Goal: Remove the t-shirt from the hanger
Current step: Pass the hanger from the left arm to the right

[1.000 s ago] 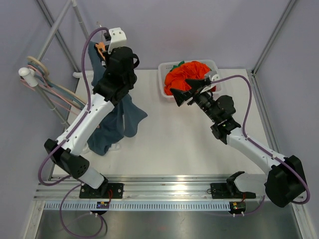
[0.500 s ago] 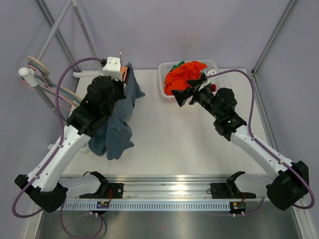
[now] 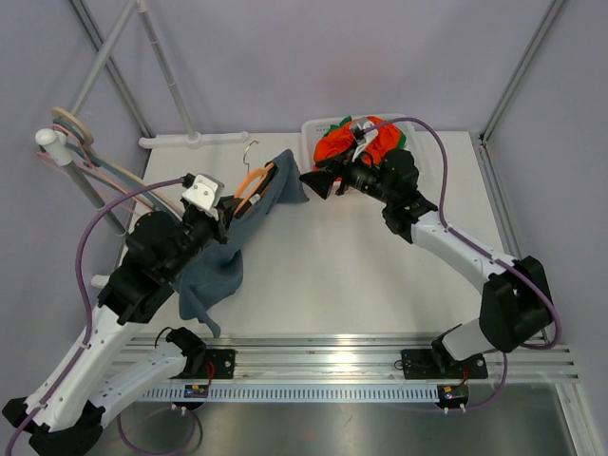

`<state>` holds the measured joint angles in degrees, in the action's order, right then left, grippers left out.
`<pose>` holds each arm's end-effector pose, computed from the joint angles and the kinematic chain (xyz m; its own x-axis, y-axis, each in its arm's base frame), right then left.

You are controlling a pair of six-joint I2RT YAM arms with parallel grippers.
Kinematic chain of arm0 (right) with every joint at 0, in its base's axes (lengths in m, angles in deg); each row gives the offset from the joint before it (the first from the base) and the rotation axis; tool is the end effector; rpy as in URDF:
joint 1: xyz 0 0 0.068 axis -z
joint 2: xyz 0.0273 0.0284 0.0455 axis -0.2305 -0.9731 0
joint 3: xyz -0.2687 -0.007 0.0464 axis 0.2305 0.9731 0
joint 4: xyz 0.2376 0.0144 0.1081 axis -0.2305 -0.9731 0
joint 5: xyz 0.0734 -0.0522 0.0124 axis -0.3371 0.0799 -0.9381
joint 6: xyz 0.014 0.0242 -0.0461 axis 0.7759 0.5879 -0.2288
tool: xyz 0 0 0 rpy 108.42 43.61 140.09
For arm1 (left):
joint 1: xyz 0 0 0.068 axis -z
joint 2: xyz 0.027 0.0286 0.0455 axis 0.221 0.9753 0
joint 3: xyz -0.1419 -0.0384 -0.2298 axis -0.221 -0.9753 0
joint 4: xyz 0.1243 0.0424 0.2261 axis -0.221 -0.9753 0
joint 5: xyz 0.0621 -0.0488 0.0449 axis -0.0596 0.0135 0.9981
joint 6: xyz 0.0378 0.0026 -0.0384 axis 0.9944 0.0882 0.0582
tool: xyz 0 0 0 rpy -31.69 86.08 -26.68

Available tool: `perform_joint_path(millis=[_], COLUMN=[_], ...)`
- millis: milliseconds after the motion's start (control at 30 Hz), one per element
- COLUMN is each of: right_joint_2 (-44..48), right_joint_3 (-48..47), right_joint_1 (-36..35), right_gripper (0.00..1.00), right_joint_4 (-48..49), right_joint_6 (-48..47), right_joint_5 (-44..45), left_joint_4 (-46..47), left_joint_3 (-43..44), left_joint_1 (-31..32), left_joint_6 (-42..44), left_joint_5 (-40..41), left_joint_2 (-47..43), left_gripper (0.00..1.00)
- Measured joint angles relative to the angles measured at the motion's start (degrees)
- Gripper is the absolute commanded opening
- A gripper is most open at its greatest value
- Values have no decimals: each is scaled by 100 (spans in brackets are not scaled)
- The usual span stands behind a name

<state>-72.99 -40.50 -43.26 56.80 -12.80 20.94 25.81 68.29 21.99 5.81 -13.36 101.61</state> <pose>0.2897 0.1861 0.3519 -0.1824 0.1865 -0.9654 -0.8262 0.5031 0.2533 0.1231 -0.0820 0.4067 -0.0148 0.1122 -0.9936 0.5079 0.8568 0.0892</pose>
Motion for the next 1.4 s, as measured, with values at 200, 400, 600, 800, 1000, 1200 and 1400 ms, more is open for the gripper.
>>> perform_joint_path(millis=[200, 400, 600, 800, 1000, 1200, 1400], right_joint_2=[-723, -1001, -1084, -1207, -1346, -1386, -1384], right_joint_3=[-385, -717, -951, -1211, -1368, -1386, -1386], right_joint_1=[-74, -313, -579, -629, -643, -649, -680], right_gripper=[77, 75, 69, 66, 56, 14, 0], right_joint_4=[179, 175, 4, -479, -839, -1093, -1113], right_joint_6=[354, 341, -103, -463, -684, -846, -846], right_joint_5=[-214, -168, -13, 131, 326, 577, 922], left_joint_4=[424, 546, 719, 743, 745, 734, 702], left_joint_3=[-509, -754, -756, -765, -765, -767, -767], left_joint_1=[0, 0, 0, 0, 0, 0, 0], left_joint_6=[70, 72, 68, 9, -35, -50, -28], left_joint_5=[-168, -175, -173, -168, -181, -374, -592], left_joint_2=[-33, 0, -15, -68, -146, -245, -278], left_gripper=[0, 0, 0, 0, 0, 0, 0])
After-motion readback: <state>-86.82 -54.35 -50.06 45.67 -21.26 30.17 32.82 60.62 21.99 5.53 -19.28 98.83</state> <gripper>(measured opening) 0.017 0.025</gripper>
